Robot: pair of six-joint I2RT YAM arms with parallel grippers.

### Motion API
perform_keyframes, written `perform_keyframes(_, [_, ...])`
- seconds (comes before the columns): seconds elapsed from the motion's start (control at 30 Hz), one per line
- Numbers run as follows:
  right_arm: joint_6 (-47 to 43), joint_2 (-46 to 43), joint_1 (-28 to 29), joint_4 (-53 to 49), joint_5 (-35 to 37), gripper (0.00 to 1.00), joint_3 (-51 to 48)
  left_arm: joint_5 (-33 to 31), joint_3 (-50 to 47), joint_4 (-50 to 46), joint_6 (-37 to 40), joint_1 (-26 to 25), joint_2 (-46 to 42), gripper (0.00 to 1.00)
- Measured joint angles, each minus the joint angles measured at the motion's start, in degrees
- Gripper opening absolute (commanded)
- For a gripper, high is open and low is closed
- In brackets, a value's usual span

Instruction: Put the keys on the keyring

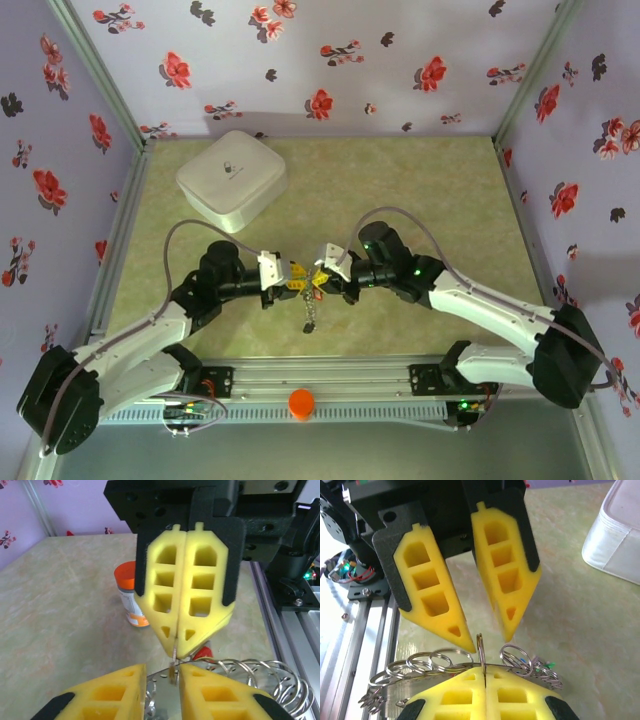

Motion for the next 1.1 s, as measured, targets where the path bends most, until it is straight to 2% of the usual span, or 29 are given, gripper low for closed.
perform_keyframes(0.13, [-3.08,0.09,1.77,-6.86,4.17,0.0,4.22,-1.01,3.82,-7.13,2.47,-0.17,0.11,0.23])
perform_keyframes(0.37, [-5.92,3.06,4.7,-14.1,9.44,0.0,8.63,-0.94,4.92,-11.65,3.69,-0.5,1.4,0.23])
perform_keyframes(0.67, [-6.34,4.98,5.62,-16.04,10.73,0.0,10.1,-0.33,5.03,-13.03,3.82,-0.81,2.21,0.14])
perform_keyframes(1.1, [-4.96,5.57,5.73,-15.32,10.75,0.0,10.1,0.09,5.03,-12.92,2.71,-0.81,2.54,0.1])
